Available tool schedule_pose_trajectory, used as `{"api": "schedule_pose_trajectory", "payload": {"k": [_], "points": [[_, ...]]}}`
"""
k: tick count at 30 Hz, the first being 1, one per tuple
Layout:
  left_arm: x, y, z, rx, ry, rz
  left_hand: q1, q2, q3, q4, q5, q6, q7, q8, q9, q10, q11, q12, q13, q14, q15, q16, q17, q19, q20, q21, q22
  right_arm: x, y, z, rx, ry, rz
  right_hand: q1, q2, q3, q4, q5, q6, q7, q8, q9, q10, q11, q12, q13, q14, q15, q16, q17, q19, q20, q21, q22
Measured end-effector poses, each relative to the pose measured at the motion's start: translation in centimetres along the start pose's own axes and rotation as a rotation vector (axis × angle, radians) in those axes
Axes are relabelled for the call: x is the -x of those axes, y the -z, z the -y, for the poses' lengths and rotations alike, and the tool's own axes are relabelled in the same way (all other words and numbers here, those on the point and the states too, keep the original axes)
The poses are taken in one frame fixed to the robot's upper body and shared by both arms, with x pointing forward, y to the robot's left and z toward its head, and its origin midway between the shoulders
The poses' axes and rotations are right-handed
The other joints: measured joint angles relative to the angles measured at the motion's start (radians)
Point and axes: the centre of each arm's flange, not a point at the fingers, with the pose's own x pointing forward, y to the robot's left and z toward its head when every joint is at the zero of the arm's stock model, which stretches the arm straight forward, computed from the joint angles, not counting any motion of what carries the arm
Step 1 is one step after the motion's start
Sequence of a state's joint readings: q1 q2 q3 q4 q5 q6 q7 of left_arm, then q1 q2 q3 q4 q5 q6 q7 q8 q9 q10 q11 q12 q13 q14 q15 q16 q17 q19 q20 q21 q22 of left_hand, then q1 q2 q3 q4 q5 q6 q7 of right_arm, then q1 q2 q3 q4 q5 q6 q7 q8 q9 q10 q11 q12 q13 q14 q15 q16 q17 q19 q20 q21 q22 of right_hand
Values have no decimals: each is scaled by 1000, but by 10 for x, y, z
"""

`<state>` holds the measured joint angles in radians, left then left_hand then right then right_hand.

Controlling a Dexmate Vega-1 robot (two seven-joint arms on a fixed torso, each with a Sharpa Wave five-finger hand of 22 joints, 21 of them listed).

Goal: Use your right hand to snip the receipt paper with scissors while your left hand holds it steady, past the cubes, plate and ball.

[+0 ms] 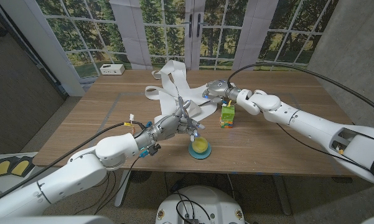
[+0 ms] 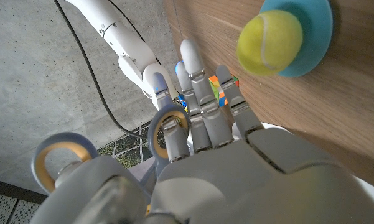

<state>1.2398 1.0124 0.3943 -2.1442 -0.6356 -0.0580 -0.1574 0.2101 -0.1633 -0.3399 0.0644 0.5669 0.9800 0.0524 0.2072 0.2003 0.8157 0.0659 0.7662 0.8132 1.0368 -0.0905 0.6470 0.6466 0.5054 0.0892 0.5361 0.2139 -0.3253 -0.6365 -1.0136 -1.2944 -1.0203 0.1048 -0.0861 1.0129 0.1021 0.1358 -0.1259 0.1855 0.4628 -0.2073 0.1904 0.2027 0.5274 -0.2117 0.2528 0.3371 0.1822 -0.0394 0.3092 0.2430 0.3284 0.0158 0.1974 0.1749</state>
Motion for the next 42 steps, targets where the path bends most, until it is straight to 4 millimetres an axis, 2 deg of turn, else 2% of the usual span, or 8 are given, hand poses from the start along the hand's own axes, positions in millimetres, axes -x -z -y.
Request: {"api": "schedule_pose_trajectory", "payload": {"k": [4,8,13,23,29,36,39,42], "points": [[-1,0,-1,0,2,-2,0,0,0,0,2,0,0,0,0,0,0,0,0,3,-2,0,-2,4,-4,0,0,0,2,0,-2,-3,-2,-36,-19,-24,10,0,-132,27,-9,5,-172,32,-30,39,-40,2,-34,-6,-20,35,0,-3],[-2,1,-2,1,5,-2,0,0,0,0,2,0,0,0,0,5,5,0,0,7,-4,4,-1,5,-6,0,0,-1,5,-1,-3,-18,-6,-50,-22,-34,12,0,-207,34,-9,5,-292,59,-61,46,-57,1,-46,-9,-19,40,0,-3],[-2,1,-2,1,8,-4,0,0,0,0,2,0,0,0,0,5,5,0,2,7,-4,8,0,6,-5,-3,0,-5,8,-1,-5,-50,-10,-51,-21,-31,10,0,-269,26,-9,2,-355,47,-68,25,-125,3,-77,-16,-66,33,-13,-3],[-3,2,-3,3,10,-7,0,0,-3,3,0,0,0,4,2,16,5,7,3,18,-1,12,0,14,-4,-4,0,-17,12,-3,-13,-164,-2,-12,17,-5,-16,0,-356,12,-9,-7,-405,8,-72,-21,-221,3,-110,-32,-158,17,-20,-8],[-4,3,-4,4,10,-8,0,0,-3,3,-2,0,0,4,2,16,5,11,5,18,-1,12,0,14,-4,-4,0,-22,13,-3,-16,-209,7,15,44,17,-27,11,-369,0,-3,-8,-352,-3,-52,-45,-235,4,-110,-39,-191,0,-20,-8],[-4,3,-4,7,11,-9,0,0,-3,3,-2,0,0,4,7,16,5,11,9,18,-1,15,0,18,-7,-4,0,-23,13,-5,-27,-215,8,34,65,52,-1,3,-290,-5,17,-8,-198,-11,-17,-72,-195,6,-83,-39,-176,-47,-16,-8],[-4,4,-4,7,11,-9,0,0,-3,3,-2,0,0,4,7,16,5,13,9,18,-1,19,5,18,-7,-8,0,-23,14,-4,-34,-207,9,13,86,83,28,-1,-227,-7,25,-7,-141,-13,-16,-78,-173,7,-63,-27,-173,-50,-16,-8],[-5,4,-3,8,12,-9,0,0,-3,3,-2,0,0,4,7,16,5,14,9,18,-1,19,3,18,-7,-8,0,-22,14,-4,-45,-201,9,-27,101,127,88,-1,-140,-10,33,-6,-94,-12,-12,-89,-168,5,-45,-12,-167,-56,-16,-8]]}}
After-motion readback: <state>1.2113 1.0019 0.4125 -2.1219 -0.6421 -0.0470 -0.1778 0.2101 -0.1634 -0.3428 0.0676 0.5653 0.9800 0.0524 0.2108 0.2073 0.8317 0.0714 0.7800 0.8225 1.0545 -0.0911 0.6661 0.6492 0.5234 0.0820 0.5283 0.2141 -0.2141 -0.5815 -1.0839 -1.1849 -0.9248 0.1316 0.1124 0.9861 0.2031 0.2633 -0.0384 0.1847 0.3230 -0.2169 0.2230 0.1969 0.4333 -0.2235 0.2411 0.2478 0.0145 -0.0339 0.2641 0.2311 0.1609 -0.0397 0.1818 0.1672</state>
